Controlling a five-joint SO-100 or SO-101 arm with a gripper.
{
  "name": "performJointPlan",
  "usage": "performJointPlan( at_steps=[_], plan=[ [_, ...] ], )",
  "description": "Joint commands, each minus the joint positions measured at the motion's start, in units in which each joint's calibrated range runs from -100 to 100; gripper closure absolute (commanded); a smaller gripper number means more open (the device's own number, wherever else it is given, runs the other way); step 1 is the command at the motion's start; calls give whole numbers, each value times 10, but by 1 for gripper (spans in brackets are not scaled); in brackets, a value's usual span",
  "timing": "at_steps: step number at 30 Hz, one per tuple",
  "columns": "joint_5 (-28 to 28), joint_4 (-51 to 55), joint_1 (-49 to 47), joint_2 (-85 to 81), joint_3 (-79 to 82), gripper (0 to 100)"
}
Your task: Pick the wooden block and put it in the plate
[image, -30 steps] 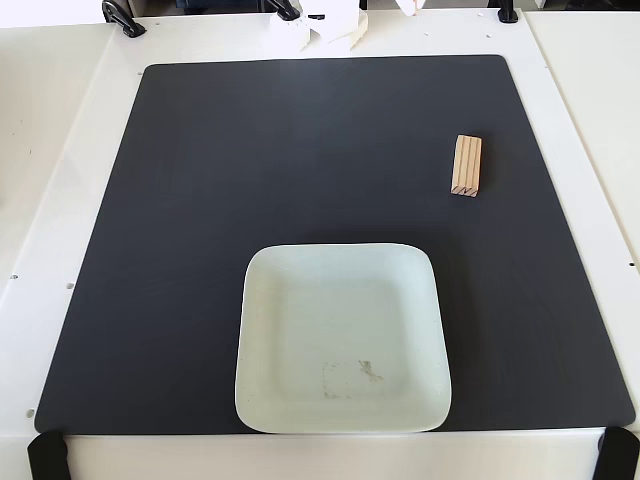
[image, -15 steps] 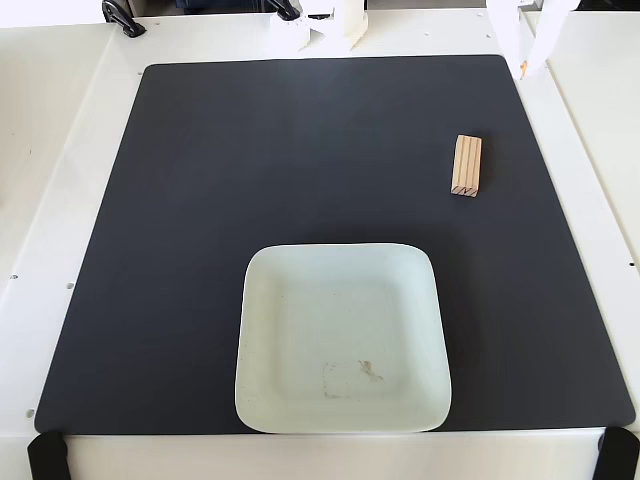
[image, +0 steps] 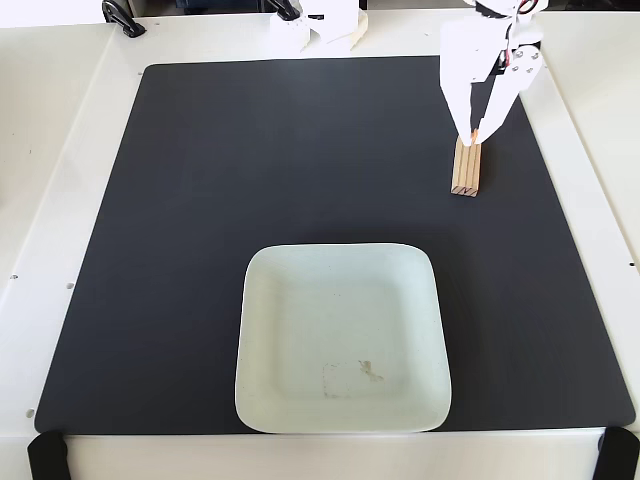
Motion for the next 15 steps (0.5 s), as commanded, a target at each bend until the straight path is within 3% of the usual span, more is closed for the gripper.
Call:
performJointPlan(
  at_steps=[1,9,15],
  plan=[
    [4,-4,17,-1,-23,98],
    [4,5,13,-6,-14,79],
    [12,5,5,-8,27,77]
  ],
)
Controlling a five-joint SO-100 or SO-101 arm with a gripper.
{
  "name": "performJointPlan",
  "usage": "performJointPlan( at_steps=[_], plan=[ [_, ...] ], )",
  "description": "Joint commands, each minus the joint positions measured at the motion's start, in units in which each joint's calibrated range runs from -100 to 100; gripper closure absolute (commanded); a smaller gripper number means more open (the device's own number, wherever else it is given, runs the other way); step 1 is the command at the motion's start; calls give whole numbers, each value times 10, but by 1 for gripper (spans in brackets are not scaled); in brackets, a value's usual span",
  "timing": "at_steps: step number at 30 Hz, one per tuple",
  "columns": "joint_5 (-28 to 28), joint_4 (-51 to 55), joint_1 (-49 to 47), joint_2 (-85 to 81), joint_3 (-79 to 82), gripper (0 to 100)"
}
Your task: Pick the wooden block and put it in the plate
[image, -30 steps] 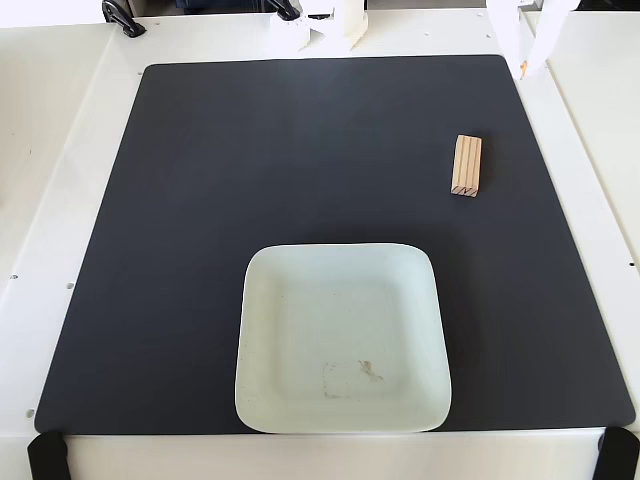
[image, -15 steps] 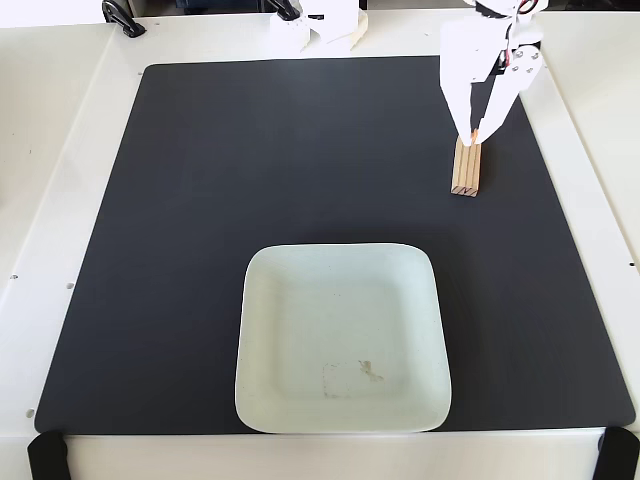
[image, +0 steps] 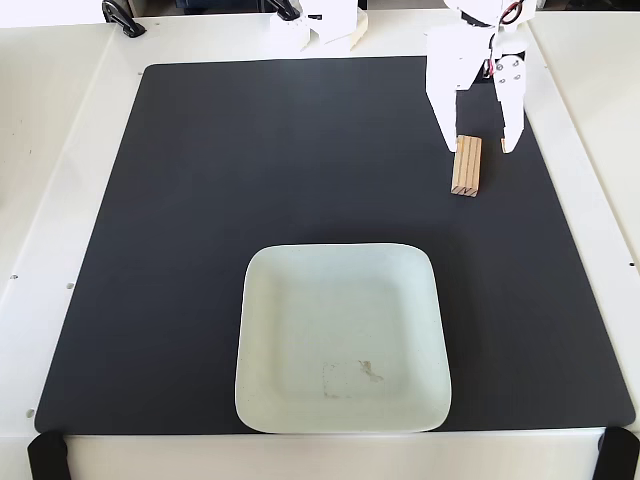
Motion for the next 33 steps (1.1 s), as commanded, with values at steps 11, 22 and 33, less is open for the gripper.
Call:
performJointPlan(
  at_steps=[11,22,33],
  plan=[
    [3,-7,-12,-1,43,77],
    [6,-12,-14,1,38,77],
    [7,-38,-10,47,-3,77]
  ],
)
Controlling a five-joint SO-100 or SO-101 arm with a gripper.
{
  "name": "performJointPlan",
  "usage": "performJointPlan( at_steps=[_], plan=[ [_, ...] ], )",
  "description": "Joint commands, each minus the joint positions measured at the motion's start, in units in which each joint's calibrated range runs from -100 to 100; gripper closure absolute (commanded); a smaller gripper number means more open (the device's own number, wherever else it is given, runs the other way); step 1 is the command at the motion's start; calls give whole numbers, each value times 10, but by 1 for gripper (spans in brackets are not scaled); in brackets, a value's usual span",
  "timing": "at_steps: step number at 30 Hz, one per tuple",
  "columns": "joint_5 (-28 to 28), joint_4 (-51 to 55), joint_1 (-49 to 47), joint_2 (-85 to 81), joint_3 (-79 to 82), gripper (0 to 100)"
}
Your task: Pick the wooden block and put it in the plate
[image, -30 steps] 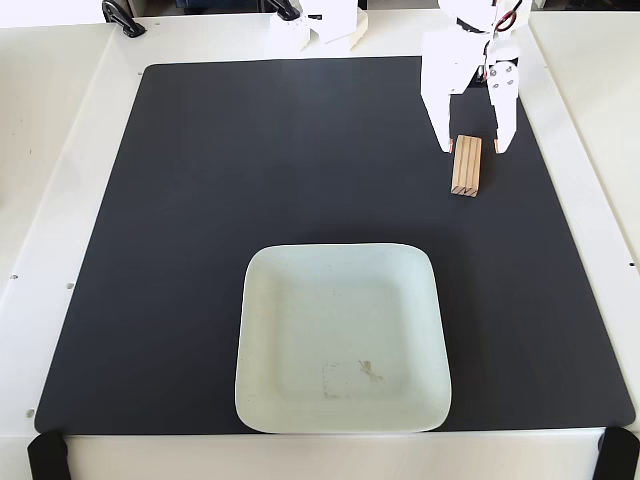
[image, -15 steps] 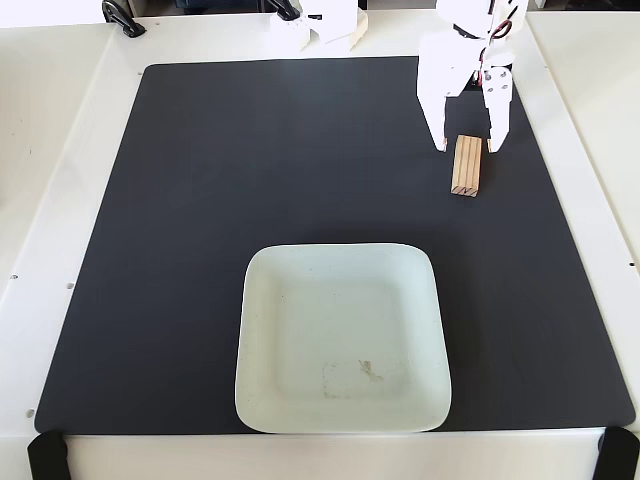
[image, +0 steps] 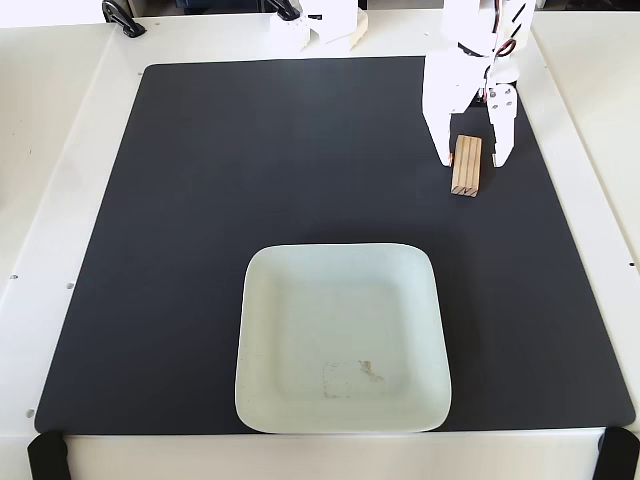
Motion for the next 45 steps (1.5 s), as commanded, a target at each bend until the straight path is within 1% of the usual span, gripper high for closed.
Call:
performJointPlan(
  at_steps=[1,5,7,14,21,24,29,33,34,35,39,42,45],
  plan=[
    [3,9,4,-2,-25,77],
    [3,12,9,0,-32,77],
    [3,12,9,0,-33,79],
    [3,13,18,0,-31,99],
    [4,12,18,-2,-31,99],
    [18,13,16,-16,-27,99],
    [23,51,0,-117,-29,99],
    [25,56,-1,-200,-21,99],
    [33,52,2,-218,-18,99],
    [46,50,8,-232,-18,99],
    [101,36,100,-254,-27,99],
    [139,-29,177,-249,-25,99],
    [164,-110,236,-205,-33,99]
  ],
)
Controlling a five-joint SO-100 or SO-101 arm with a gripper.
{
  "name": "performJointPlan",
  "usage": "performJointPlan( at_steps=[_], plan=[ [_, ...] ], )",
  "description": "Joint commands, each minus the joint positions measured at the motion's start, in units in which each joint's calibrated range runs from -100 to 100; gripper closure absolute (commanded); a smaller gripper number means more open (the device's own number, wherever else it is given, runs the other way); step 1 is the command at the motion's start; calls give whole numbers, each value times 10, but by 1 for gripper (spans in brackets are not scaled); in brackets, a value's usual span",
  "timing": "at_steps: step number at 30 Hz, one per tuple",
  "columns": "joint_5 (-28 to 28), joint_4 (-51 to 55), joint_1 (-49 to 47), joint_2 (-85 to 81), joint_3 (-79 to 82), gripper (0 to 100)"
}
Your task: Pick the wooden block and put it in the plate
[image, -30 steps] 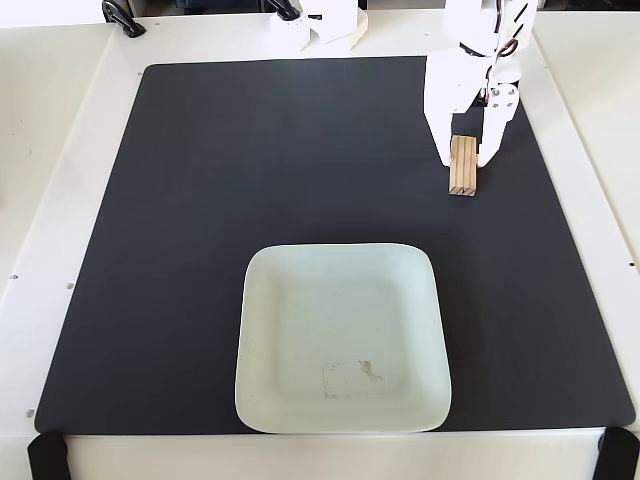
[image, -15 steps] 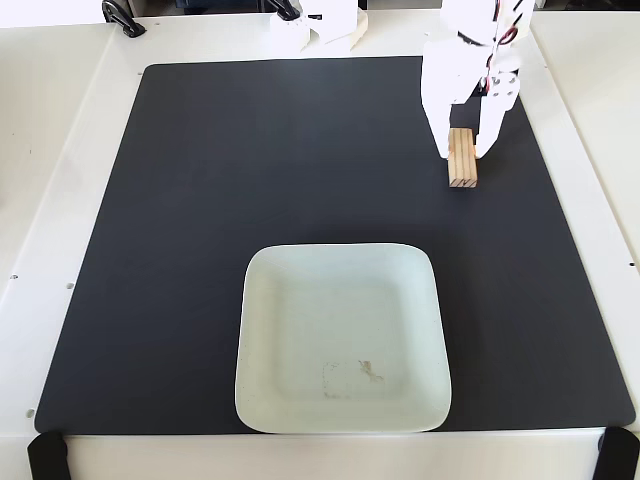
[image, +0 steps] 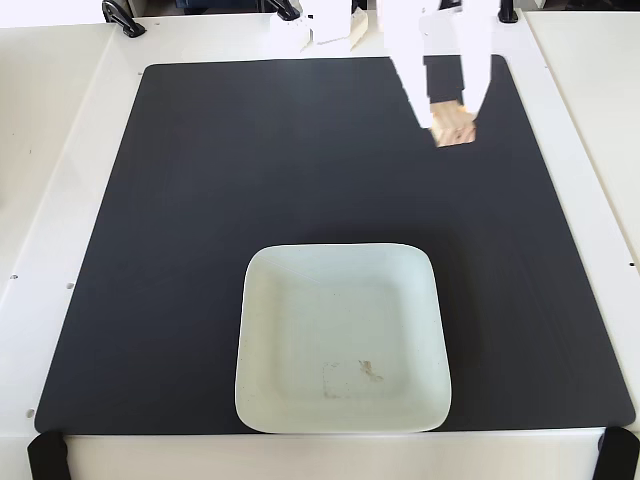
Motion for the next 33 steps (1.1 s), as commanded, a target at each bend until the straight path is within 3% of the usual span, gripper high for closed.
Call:
performJointPlan(
  at_steps=[1,5,13,33],
  plan=[
    [27,-92,61,39,-31,99],
    [34,-151,100,134,-108,99],
    [31,-146,98,278,-258,99],
    [31,-152,128,321,-267,98]
  ],
)
